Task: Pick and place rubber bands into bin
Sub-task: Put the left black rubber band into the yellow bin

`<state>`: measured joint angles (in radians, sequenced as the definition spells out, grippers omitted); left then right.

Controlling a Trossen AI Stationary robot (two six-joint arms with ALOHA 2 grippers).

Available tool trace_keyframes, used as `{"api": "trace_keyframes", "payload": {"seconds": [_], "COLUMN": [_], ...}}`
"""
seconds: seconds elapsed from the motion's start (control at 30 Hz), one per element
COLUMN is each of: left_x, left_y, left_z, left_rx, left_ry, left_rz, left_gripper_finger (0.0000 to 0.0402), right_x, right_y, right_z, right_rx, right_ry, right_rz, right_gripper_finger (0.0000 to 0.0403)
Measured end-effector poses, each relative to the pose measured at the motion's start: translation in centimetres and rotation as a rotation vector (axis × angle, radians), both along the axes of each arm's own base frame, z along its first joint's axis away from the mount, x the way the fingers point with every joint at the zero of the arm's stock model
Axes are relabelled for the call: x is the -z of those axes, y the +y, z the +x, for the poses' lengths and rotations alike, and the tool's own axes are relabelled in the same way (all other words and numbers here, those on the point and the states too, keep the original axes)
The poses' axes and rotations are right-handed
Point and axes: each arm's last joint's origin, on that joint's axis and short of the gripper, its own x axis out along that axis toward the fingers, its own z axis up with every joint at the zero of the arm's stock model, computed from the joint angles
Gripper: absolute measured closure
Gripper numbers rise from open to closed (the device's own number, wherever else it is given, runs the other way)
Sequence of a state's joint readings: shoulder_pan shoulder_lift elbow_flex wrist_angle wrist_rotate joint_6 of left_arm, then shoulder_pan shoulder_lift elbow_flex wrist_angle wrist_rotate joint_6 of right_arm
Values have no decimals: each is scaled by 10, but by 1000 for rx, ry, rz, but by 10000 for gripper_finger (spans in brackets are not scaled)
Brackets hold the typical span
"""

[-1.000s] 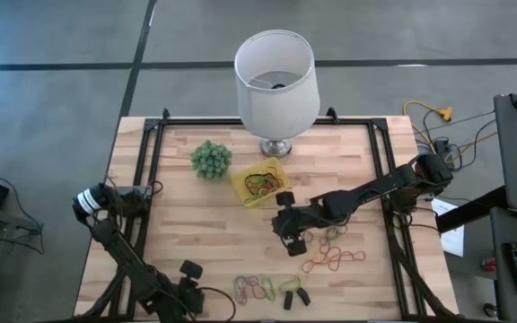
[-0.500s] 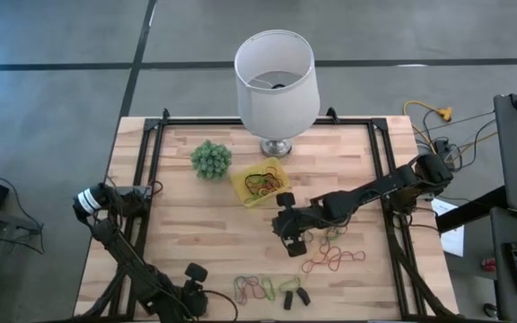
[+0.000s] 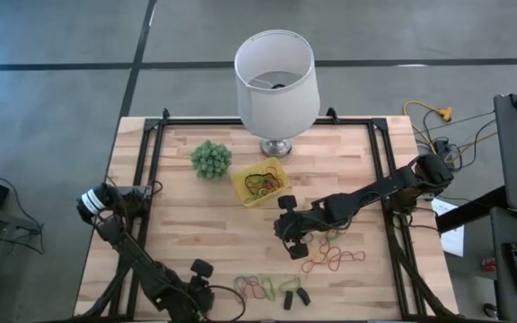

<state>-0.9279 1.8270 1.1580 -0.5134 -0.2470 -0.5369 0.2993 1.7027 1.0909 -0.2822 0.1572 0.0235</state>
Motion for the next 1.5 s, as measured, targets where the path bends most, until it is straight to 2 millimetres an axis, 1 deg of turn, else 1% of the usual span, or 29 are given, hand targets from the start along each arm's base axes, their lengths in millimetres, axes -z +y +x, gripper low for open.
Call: {"api": "trace_keyframes", "payload": {"seconds": [0.2, 0.27, 0.37, 0.47, 0.5, 0.57, 0.63, 0.7, 0.8, 0.9, 1.03, 1.13, 1.3, 1.5], "left_x": [4, 6, 11, 12, 12, 12, 10, 6, -10, -25, -45, -57, -73, -80], "left_y": [3, 4, 5, 5, 5, 6, 7, 12, 20, 32, 52, 71, 113, 170], "left_z": [5, 7, 10, 11, 11, 11, 11, 10, 11, 14, 26, 38, 62, 96], "left_rx": [-8, -6, -6, -3, -3, -5, -10, -26, -65, -116, -154, -199, -317, -447], "left_ry": [29, 49, 79, 96, 97, 100, 104, 116, 72, 5, -133, -225, -336, -351], "left_rz": [-9, -17, -28, -38, -39, -35, -11, 45, 126, 227, 327, 425, 626, 719], "left_gripper_finger": [284, 292, 323, 377, 389, 395, 400, 401, 401, 401, 402, 402, 402, 402], "right_x": [1, 1, 1, 1, 1, 1, 1, 1, 2, 3, 4, 3, 5, 8], "right_y": [1, 1, 1, 1, 1, 1, 1, 1, 1, 1, -1, -3, -9, -12], "right_z": [-1, -1, -1, -1, -1, -1, -1, -1, -1, -3, -6, -10, -17, -23], "right_rx": [-1, 0, 0, 0, -1, -2, -2, -2, -2, -2, 11, 60, 169, 215], "right_ry": [2, 2, 2, 2, 2, 3, 3, 4, 7, 26, 60, 79, 121, 159], "right_rz": [2, 2, 1, 2, 1, 1, 1, 1, 0, -6, -17, -63, -151, -173], "right_gripper_finger": [329, 332, 335, 337, 337, 335, 334, 333, 333, 337, 342, 344, 344, 344]}}
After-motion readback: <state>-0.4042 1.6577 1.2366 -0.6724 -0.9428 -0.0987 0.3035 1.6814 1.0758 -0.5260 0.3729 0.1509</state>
